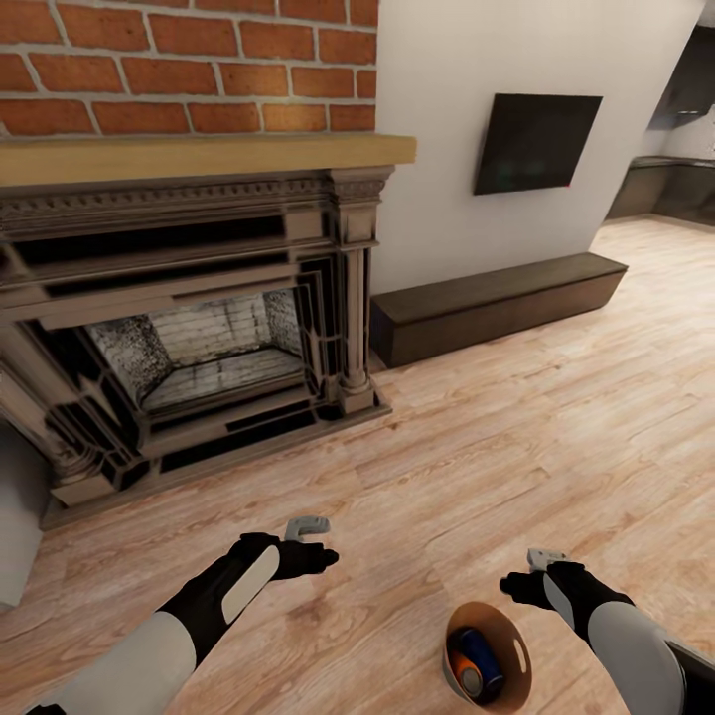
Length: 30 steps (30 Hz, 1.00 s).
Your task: Put the three can of soda from the living room inside the tash can in the kitchen.
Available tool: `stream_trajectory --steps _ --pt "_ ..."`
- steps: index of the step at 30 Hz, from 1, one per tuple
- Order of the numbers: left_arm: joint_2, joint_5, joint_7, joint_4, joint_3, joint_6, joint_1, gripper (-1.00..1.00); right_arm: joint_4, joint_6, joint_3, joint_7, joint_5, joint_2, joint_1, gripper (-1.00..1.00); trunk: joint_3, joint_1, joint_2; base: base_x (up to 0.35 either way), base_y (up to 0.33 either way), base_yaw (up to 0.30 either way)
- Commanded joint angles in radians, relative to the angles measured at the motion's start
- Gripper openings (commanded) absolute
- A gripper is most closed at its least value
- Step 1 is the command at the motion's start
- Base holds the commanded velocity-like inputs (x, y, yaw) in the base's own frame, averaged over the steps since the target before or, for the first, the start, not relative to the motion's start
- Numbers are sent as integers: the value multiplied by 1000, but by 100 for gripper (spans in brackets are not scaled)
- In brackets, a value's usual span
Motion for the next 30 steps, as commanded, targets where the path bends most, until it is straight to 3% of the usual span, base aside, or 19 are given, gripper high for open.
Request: stream_trajectory --steps 1,30 --pt "0 0 0 0 0 0 0 100 0 0 0 0 0 0 0 100 5 -4 7 0 0 0" --pt "-1 0 0 6 0 -2 0 100 0 0 0 0 -1 0 0 100 143 -115 210 0 0 0"
